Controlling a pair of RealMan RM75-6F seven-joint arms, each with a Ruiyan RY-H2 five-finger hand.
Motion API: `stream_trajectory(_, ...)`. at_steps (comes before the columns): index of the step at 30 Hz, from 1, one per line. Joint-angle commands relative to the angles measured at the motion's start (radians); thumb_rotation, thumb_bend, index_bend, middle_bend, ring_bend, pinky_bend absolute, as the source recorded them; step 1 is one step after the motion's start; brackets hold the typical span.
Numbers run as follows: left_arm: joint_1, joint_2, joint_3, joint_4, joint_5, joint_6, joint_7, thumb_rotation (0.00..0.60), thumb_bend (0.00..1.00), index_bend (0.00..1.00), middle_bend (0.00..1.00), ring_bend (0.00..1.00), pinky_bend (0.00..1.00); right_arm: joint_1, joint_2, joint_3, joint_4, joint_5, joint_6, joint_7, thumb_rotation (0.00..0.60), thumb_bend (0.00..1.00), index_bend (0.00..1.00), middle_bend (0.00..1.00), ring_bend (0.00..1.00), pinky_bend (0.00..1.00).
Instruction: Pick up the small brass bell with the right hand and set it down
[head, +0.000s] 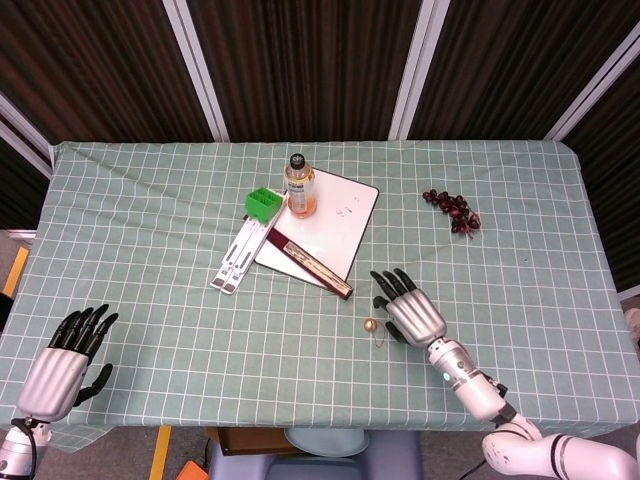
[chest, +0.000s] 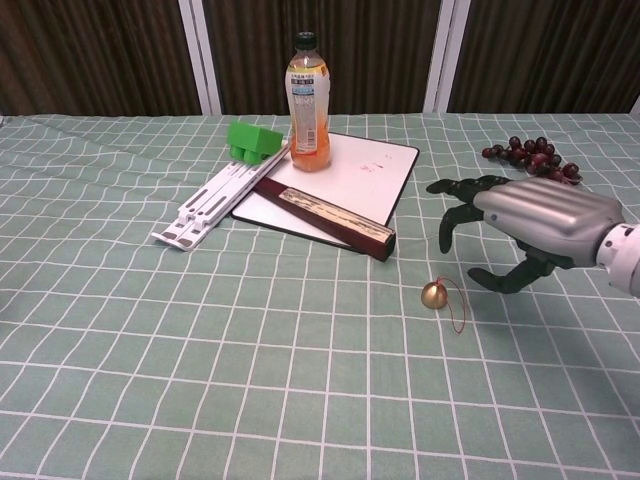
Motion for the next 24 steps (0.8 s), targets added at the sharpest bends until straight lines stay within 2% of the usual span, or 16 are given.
stream_trajectory(1,0.0,0.0,0.002,-0.001,0.002,-0.001,-0.004,0.6,0.41,0.01,0.0,0.0,0.1,0.017,-0.023,-0.005,0.029,0.007,-0.005,0.017,0.6,0.51,0.53,0.02,0.0,0.0)
stream_trajectory(15,0.001,0.006,0.0,-0.001,-0.002,0.001,-0.011,0.6,0.42,0.01,0.0,0.0,0.1,0.051,-0.085,-0.036,0.096,0.017,0.0,0.045,0.6,0.51,0.56,0.06,0.0,0.0)
stream_trajectory(24,0.0,0.008,-0.001,0.001,-0.007,-0.003,-0.014,0.6,0.44,0.0,0.0,0.0,0.1,0.062,-0.11,-0.047,0.13,0.013,0.021,0.054,0.6,0.51,0.61,0.09,0.0,0.0)
